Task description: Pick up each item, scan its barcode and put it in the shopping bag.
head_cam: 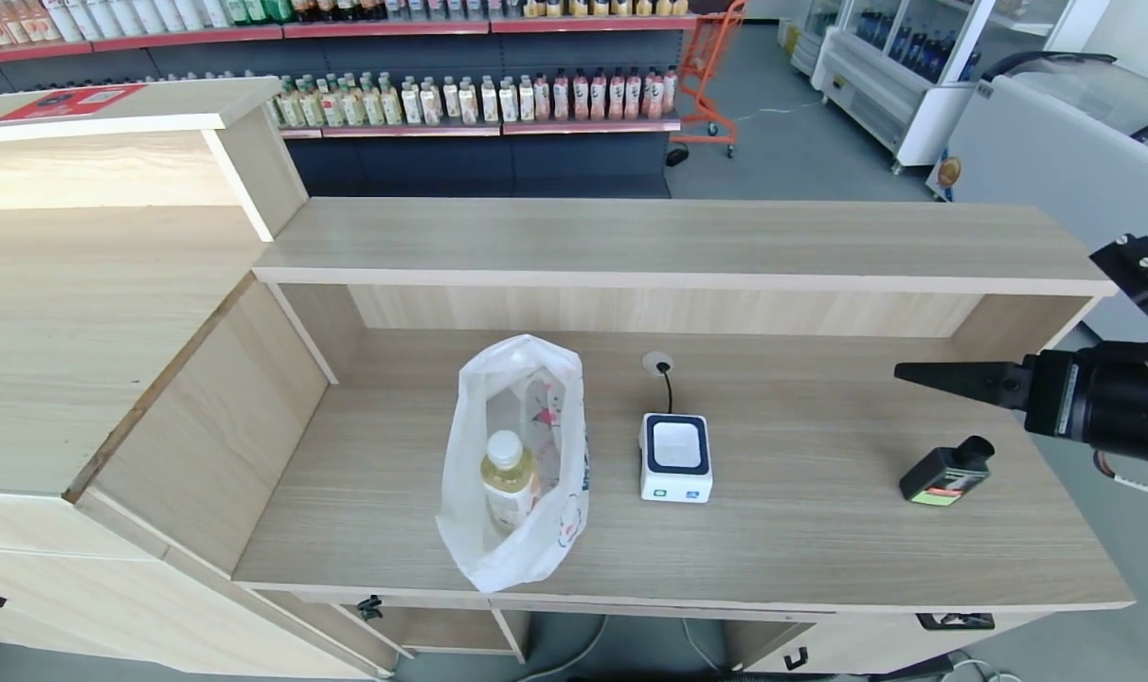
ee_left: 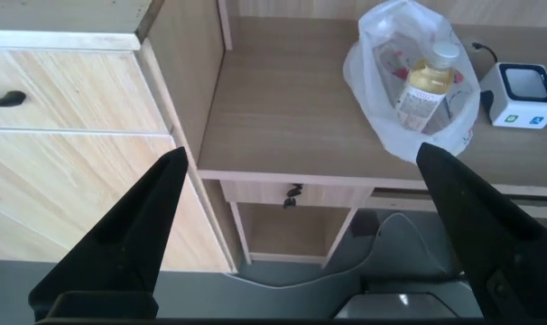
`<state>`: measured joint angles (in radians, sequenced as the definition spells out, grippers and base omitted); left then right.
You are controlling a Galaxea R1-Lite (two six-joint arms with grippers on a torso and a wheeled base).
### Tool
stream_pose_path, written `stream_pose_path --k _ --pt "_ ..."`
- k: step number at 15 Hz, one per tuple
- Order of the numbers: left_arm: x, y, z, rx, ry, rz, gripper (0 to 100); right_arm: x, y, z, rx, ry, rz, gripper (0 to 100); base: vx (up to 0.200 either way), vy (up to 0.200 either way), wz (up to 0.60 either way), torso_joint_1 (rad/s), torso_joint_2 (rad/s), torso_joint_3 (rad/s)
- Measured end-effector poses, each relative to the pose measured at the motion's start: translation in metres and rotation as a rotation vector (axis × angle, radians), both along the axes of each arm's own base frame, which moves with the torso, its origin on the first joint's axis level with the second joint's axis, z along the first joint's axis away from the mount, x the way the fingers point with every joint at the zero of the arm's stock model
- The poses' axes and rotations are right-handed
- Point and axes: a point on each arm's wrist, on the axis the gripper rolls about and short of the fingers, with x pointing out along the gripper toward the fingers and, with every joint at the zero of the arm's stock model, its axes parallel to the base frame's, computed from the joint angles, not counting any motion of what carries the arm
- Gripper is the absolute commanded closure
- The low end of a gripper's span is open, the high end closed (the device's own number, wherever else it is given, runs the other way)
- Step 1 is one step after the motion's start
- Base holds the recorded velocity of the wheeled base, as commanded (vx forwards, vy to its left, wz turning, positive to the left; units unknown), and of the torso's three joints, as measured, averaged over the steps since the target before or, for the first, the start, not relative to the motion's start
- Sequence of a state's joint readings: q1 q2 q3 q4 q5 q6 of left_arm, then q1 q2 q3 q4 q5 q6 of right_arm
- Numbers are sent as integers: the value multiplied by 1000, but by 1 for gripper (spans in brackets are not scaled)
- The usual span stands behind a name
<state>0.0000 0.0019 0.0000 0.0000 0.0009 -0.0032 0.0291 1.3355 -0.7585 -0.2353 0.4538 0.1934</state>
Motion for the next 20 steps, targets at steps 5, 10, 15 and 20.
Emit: stream_pose_path --k 5,10,15,20 --pt "0 0 0 -5 0 0 0 -1 0 -4 -60 2 -2 0 0 -200 0 0 0 0" --pt "0 0 0 -1 0 0 0 -3 0 -5 -98 -18 11 0 0 -200 0 4 1 -1" --pt "0 0 0 0 0 0 0 -11 0 -13 -130 -12 24 0 0 -200 0 3 2 3" --pt "0 0 0 -1 0 0 0 -24 -2 -24 -241 87 47 0 0 -120 0 0 1 0"
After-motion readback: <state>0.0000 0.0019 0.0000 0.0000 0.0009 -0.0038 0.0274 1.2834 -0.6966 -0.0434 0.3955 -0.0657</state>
